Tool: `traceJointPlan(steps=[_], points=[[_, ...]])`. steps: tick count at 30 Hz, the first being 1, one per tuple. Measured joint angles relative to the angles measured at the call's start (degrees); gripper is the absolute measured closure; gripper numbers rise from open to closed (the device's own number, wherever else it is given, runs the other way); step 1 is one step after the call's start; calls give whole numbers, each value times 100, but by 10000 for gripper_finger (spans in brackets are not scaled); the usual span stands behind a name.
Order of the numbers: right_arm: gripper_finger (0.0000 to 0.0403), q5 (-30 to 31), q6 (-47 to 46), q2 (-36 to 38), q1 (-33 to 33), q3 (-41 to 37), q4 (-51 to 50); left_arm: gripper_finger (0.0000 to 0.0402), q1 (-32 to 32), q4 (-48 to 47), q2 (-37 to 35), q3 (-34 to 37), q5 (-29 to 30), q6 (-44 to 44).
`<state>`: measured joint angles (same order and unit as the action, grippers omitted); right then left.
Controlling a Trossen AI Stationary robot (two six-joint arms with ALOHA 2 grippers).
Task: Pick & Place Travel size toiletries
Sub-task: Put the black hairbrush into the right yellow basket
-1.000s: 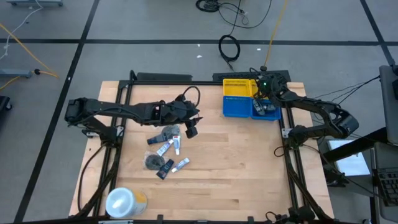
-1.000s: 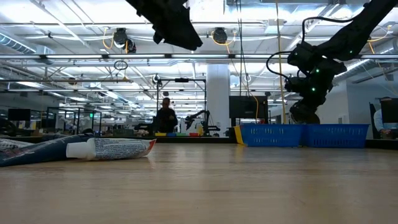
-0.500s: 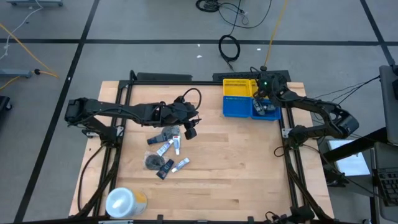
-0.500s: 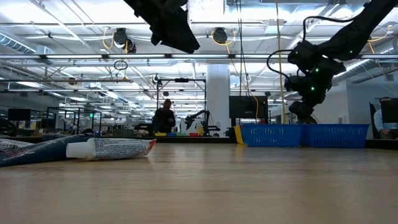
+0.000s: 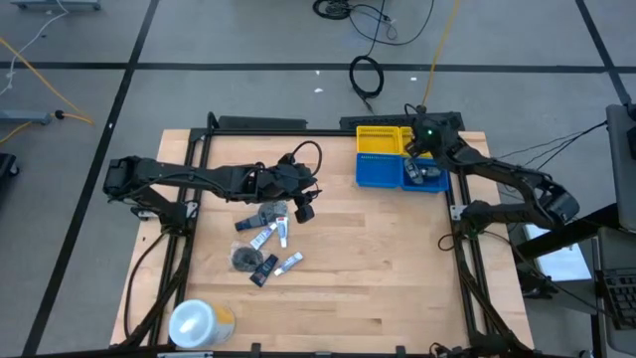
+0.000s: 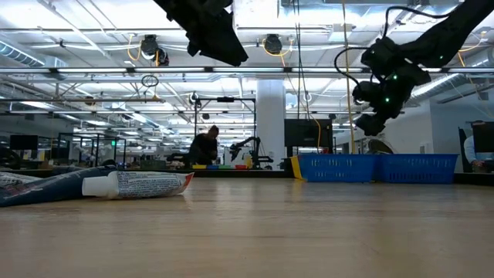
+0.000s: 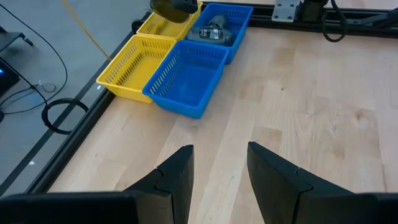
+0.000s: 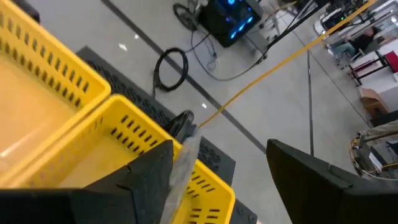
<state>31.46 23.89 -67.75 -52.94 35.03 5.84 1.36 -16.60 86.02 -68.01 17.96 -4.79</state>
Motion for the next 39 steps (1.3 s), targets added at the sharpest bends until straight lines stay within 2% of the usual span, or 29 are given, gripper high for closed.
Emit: traceJointPlan(steps=[16,25,34,39], points=[[149,-13,-213,275,665,0,-250,252,0,2,0,0,15,150],[149,144,-572,271,352,-1,-1260,252,0,-4,0,0,15,152],[150,-146,-717,106,97,-220,-1096,252,0,2,0,0,15,150],[167,-122,-674,-195,77,-221,-1040,252,0,3,0,0,13,139]])
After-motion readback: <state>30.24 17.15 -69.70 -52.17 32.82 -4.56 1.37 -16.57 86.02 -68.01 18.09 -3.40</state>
